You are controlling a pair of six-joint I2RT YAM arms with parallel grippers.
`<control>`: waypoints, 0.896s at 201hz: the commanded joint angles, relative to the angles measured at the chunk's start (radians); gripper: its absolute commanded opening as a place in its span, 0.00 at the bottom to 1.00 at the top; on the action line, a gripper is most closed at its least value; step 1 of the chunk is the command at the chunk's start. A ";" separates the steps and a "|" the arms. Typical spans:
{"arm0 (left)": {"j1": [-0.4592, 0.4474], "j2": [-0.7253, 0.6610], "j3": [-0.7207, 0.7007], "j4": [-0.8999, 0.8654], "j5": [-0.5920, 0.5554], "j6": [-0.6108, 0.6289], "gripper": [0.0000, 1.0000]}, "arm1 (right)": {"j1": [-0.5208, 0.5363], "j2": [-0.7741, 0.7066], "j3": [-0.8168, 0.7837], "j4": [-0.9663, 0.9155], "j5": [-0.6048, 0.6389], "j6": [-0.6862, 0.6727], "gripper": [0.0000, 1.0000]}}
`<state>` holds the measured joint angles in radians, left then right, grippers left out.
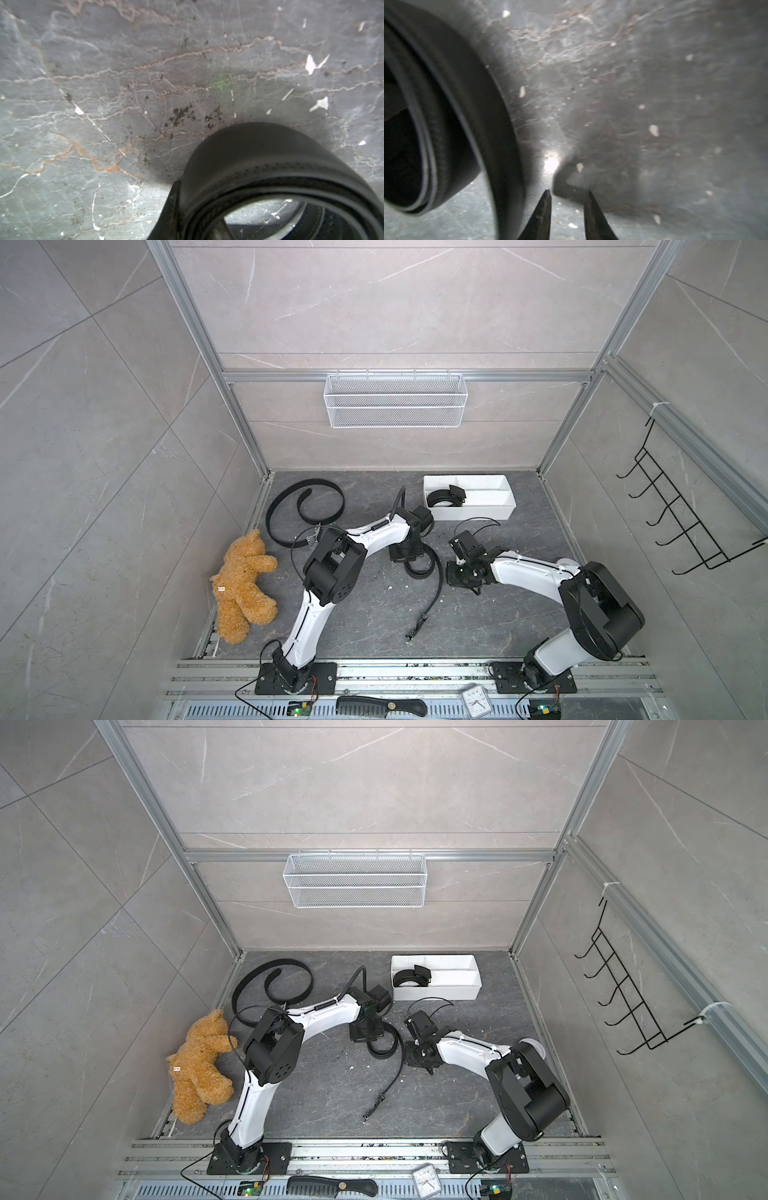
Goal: Place the belts into the storage roll
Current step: Roll the belt at the center of the board.
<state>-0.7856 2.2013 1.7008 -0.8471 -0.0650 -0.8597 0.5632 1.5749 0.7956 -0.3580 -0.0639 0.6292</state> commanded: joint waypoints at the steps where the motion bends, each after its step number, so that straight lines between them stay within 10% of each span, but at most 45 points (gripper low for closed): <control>1: -0.012 0.097 -0.005 0.060 0.067 -0.006 0.00 | 0.038 -0.004 -0.031 0.038 -0.089 0.013 0.30; 79: -0.031 0.101 -0.039 0.068 0.076 -0.015 0.00 | 0.036 -0.117 0.112 -0.273 0.023 -0.156 0.41; 180: -0.052 0.097 -0.061 0.106 0.091 -0.048 0.00 | -0.031 0.106 0.231 -0.040 -0.113 -0.168 0.64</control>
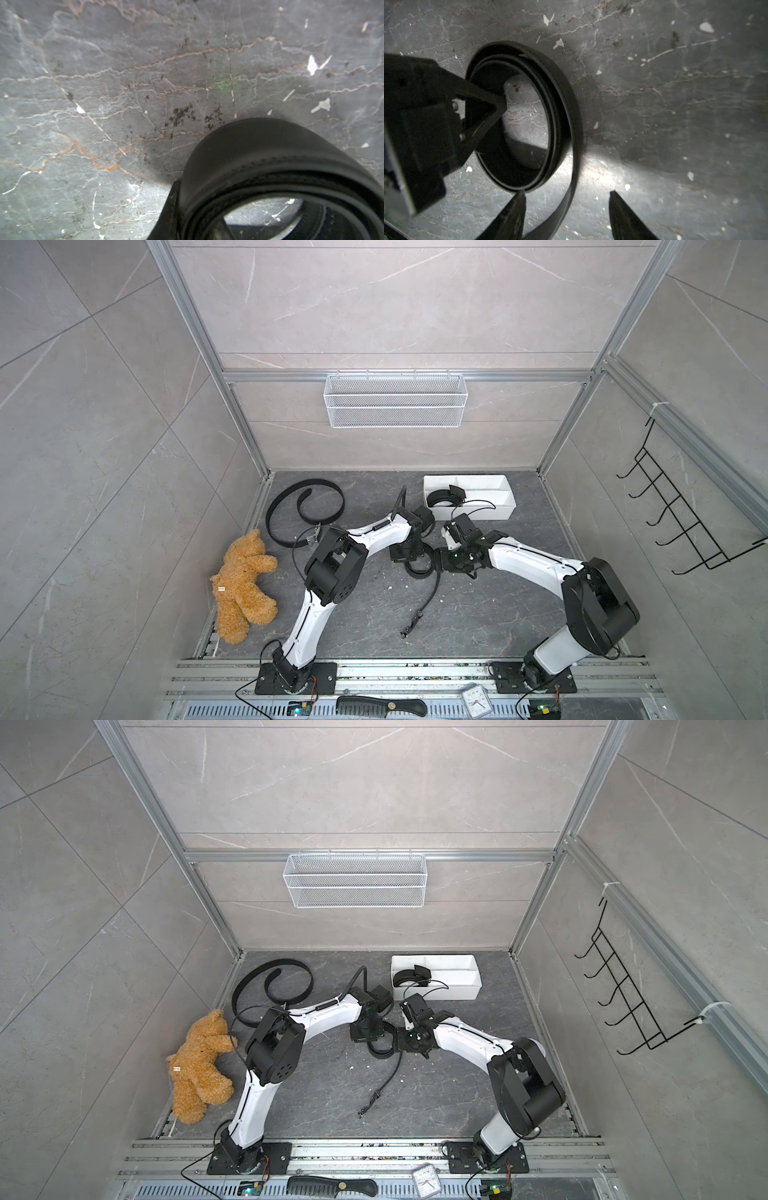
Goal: Place the belts into the storage roll
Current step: Roll the belt at the center of the board.
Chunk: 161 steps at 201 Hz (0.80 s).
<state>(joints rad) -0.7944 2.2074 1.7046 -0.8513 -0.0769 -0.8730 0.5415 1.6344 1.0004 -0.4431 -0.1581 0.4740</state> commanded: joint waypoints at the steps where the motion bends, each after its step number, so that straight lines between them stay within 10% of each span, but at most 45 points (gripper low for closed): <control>1: -0.043 0.090 -0.065 0.110 0.103 -0.035 0.00 | -0.009 0.047 0.027 0.048 -0.020 -0.012 0.64; 78: -0.043 0.061 -0.137 0.172 0.133 -0.068 0.00 | -0.011 0.194 0.082 0.117 0.007 0.024 0.57; 161: -0.046 0.003 -0.212 0.256 0.189 -0.091 0.11 | -0.011 0.157 0.019 -0.022 0.099 0.053 0.03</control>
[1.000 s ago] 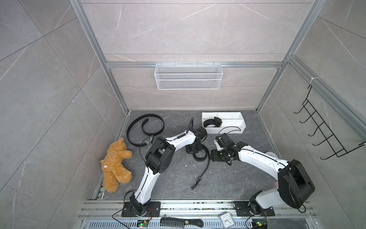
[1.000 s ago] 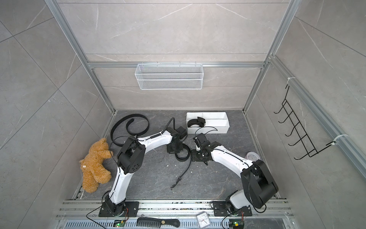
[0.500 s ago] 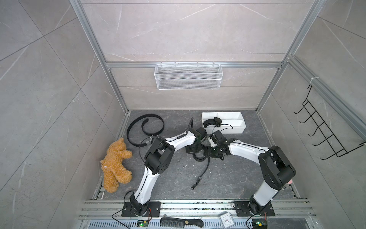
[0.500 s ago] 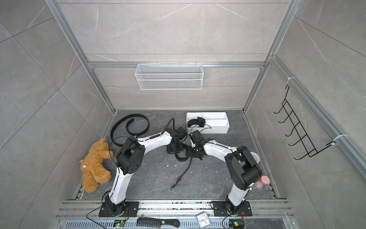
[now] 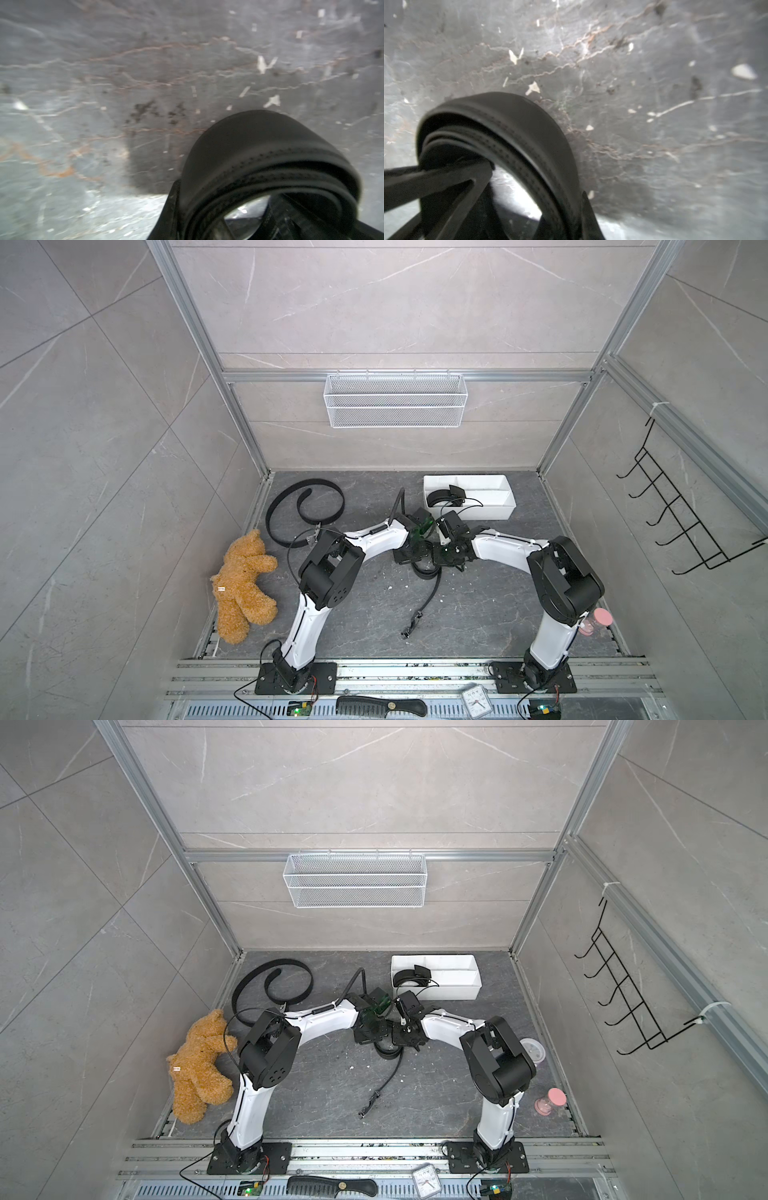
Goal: Place the belts into the storage roll
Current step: Roll the belt at the center of the board.
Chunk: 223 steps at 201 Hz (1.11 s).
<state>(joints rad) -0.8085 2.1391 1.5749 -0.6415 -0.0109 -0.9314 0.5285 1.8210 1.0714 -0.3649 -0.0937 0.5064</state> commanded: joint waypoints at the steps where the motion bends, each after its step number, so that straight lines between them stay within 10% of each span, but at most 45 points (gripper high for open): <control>1: -0.032 0.070 -0.083 0.047 0.123 -0.033 0.11 | 0.002 -0.031 -0.054 -0.101 0.035 0.020 0.03; 62: -0.032 -0.135 -0.172 0.043 0.038 -0.007 0.85 | 0.004 -0.126 -0.107 -0.223 0.075 0.029 0.00; 118: -0.065 -0.378 -0.291 -0.079 -0.044 0.027 0.81 | 0.004 -0.186 -0.154 -0.256 0.094 0.051 0.00; 154: -0.237 -0.526 -0.309 -0.190 -0.087 0.058 0.70 | 0.005 -0.192 -0.165 -0.258 0.094 0.062 0.00; 193: -0.433 -0.420 -0.277 -0.178 0.034 0.041 0.78 | 0.004 -0.194 -0.192 -0.235 0.091 0.076 0.00; 223: -0.522 -0.280 -0.159 -0.331 -0.117 0.107 0.93 | 0.005 -0.214 -0.210 -0.221 0.083 0.089 0.00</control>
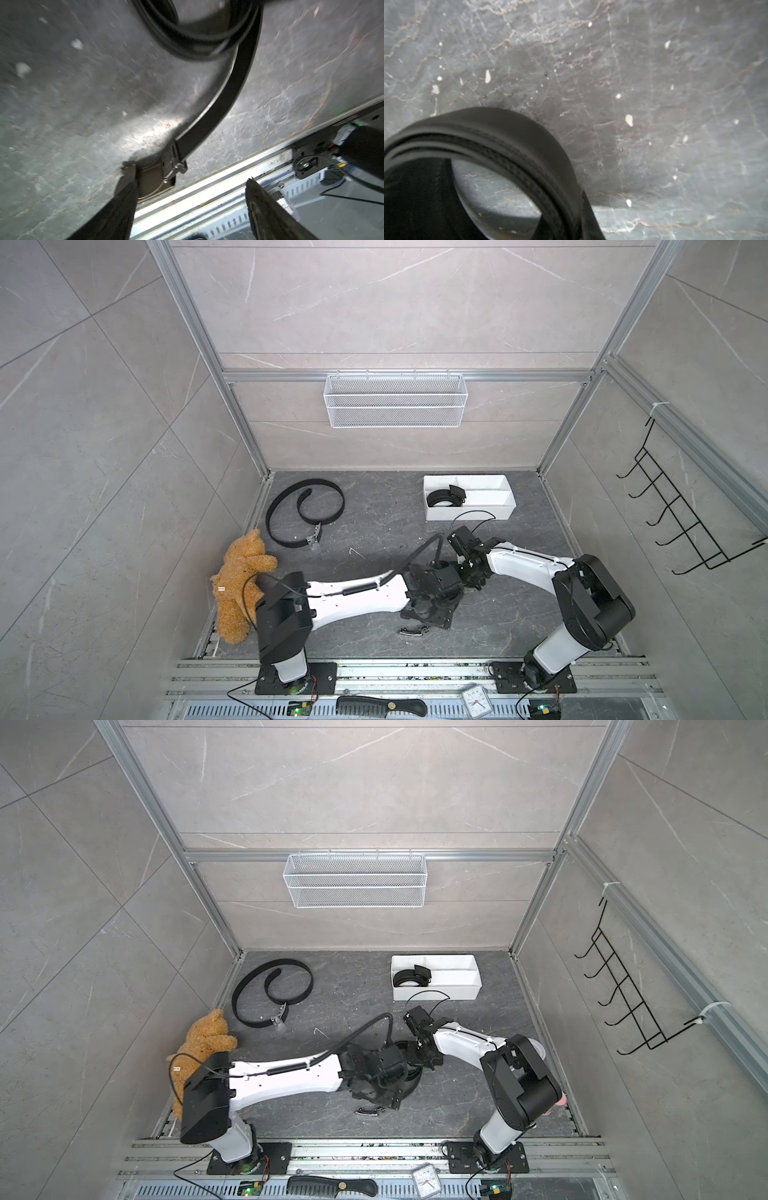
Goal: Place the belts into the storage roll
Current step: Roll the belt at the center of the board.
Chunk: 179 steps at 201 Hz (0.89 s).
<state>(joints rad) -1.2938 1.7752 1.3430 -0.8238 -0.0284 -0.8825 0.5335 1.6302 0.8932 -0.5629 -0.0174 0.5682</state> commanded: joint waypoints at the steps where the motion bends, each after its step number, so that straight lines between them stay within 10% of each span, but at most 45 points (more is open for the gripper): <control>1: -0.037 0.086 0.074 -0.152 -0.104 0.059 0.93 | 0.000 -0.025 -0.033 -0.023 0.007 0.026 0.00; 72: -0.010 0.234 0.044 -0.245 -0.305 0.051 0.99 | 0.000 -0.053 -0.044 -0.018 -0.006 0.019 0.00; 179: 0.335 0.318 0.168 -0.063 -0.398 0.313 0.99 | 0.119 -0.092 -0.129 -0.024 -0.056 0.073 0.00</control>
<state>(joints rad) -1.0111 2.0342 1.4670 -0.9424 -0.3573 -0.6811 0.6182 1.5463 0.8005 -0.5339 -0.0444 0.6167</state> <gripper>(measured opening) 0.992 0.160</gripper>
